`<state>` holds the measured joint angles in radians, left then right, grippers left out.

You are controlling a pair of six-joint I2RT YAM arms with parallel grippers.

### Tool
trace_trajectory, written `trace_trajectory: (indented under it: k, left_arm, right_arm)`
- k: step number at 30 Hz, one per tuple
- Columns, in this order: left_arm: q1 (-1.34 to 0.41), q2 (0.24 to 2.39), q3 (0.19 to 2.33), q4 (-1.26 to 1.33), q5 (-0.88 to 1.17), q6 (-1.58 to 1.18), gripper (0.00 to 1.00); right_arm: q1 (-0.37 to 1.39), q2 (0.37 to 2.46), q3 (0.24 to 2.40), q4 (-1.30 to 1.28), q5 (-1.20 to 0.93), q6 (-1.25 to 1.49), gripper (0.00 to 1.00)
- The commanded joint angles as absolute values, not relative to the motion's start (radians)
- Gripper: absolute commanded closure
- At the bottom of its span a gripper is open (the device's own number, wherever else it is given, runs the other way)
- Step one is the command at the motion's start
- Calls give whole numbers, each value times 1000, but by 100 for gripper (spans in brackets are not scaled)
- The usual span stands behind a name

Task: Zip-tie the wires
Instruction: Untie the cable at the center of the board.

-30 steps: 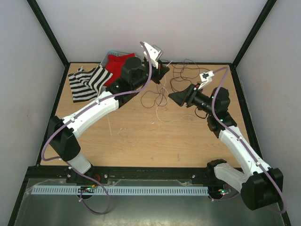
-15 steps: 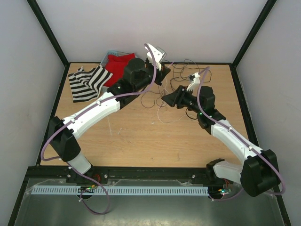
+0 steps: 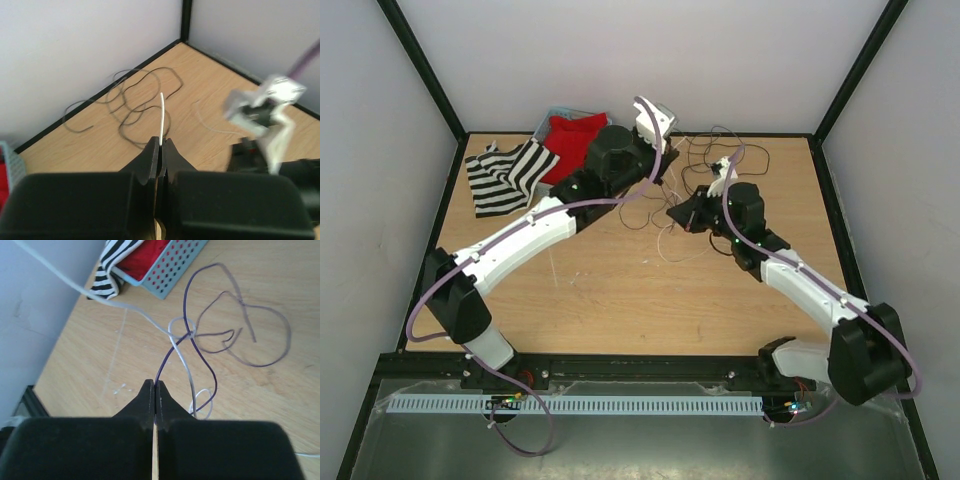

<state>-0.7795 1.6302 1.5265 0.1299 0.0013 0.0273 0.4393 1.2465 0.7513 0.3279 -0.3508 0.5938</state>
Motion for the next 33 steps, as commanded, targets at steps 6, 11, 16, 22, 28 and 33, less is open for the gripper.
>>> trace_trajectory:
  k: [6,11,16,22,28,33]
  left_arm:
    - [-437,1510,1488,29,-117,-52,100]
    - [-307,1424,1384,15,-123,-100,100]
    - [-212,1353,1303,0,-111,-146,100]
    - [-191,1328,1285,-25,-86,-141,100]
    - [-178,1342,1276,-42,-139,-128,100]
    - [-145,1326,1265,-57,-159,-122,100]
  right_arm:
    - [277,957,782,17,-102,336,100]
    - [47,915,800,-45,-105,319,100]
    - [-125,945,849,-78,-60,294,100]
    - [-275,947,905,-133,102,212,100]
    - [-366,967,929,-169,139,139,100]
    - [-442,1009,927,-186,171,136,100]
